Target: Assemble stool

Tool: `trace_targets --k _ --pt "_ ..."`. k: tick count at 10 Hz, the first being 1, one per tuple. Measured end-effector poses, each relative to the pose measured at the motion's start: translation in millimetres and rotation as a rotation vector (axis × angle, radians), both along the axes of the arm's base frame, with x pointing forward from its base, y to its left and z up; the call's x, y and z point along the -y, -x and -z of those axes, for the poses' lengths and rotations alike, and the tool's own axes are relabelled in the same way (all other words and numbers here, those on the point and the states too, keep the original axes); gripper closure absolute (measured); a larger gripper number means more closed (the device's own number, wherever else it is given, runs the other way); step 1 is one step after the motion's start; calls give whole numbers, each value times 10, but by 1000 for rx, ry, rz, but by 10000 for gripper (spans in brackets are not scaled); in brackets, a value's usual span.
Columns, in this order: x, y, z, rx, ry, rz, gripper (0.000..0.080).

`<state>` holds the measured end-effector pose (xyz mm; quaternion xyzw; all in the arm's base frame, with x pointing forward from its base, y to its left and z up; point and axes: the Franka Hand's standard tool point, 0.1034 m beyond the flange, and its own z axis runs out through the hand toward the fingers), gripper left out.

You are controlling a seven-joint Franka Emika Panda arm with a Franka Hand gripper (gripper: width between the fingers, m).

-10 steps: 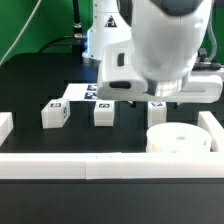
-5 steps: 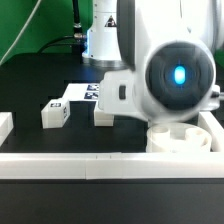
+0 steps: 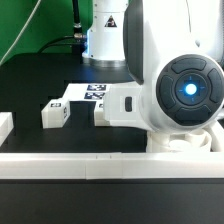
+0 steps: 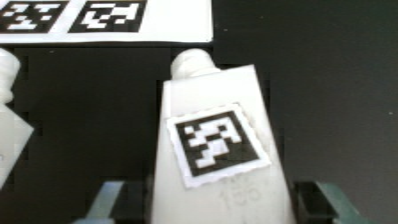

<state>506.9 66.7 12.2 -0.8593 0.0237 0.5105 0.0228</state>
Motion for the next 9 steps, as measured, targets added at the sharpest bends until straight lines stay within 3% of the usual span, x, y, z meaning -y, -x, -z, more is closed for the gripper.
trace_targets --k 3,4,8,9 --pt "-1 -5 -7 1 0 0 475" --pt "-1 -17 -66 -1 -1 -1 475" --pt "66 -190 -549 31 -39 -15 474" --pt "51 -198 -492 45 -38 -15 474"
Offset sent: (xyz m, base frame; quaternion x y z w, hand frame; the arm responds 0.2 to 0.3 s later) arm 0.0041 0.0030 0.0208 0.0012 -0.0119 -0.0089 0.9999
